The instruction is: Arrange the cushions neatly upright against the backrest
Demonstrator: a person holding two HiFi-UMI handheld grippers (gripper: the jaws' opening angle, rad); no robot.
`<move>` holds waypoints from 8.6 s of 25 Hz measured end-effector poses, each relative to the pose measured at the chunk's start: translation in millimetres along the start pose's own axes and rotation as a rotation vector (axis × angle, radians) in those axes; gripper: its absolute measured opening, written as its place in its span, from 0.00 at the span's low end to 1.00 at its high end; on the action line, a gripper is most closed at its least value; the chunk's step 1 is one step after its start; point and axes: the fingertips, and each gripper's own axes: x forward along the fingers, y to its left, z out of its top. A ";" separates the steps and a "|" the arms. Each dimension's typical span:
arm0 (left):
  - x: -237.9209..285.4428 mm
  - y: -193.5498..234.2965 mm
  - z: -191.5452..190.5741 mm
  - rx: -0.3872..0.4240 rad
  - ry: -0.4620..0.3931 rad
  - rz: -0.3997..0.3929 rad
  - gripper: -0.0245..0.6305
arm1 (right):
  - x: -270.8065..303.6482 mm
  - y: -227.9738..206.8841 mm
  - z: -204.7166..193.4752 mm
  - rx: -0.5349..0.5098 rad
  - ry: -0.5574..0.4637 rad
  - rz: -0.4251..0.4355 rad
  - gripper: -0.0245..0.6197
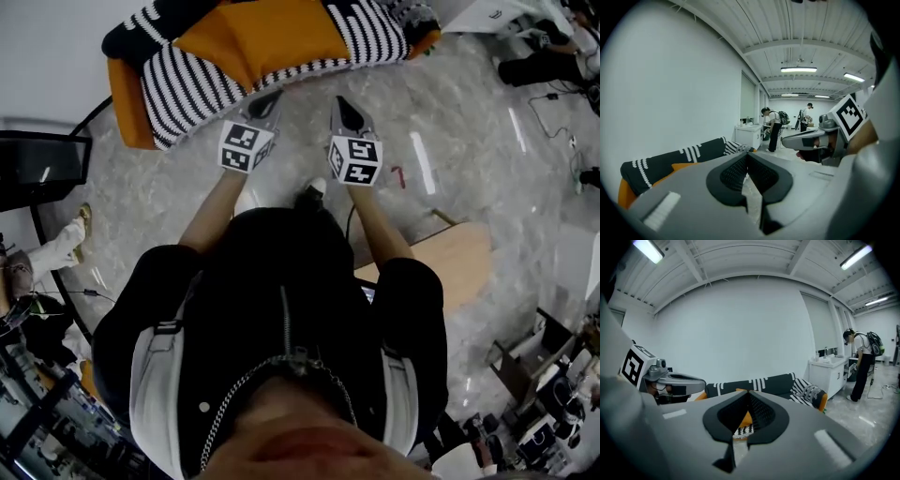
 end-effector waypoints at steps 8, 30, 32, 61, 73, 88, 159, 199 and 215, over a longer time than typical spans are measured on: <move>67.2 24.2 17.4 -0.012 0.033 0.067 0.05 | 52.3 -61.9 9.7 -0.028 0.057 0.073 0.04; 316.0 220.5 42.0 -0.119 0.074 0.118 0.05 | 357.4 -187.0 110.6 -0.109 0.189 0.142 0.04; 332.1 244.5 43.3 -0.122 0.089 0.129 0.05 | 387.1 -192.9 122.3 -0.111 0.190 0.150 0.04; 421.2 400.3 53.8 -0.216 0.260 0.634 0.05 | 704.5 -301.4 169.9 -0.080 0.310 0.422 0.04; 379.3 420.9 2.2 -0.280 0.312 0.727 0.05 | 716.4 -293.6 109.2 -0.130 0.449 0.458 0.04; 348.0 357.3 -10.5 -0.282 0.309 0.767 0.05 | 638.4 -298.2 73.0 -0.155 0.458 0.503 0.04; 247.6 293.4 -113.9 -0.189 0.369 0.736 0.10 | 536.7 -395.0 -197.5 -0.461 0.765 0.574 0.09; 596.9 479.1 -60.2 -0.556 0.549 0.294 0.10 | 807.2 -613.3 87.3 -0.228 0.762 0.077 0.09; 641.9 622.2 -35.7 -0.584 0.361 0.441 0.21 | 918.3 -602.9 144.3 -0.164 0.595 -0.116 0.19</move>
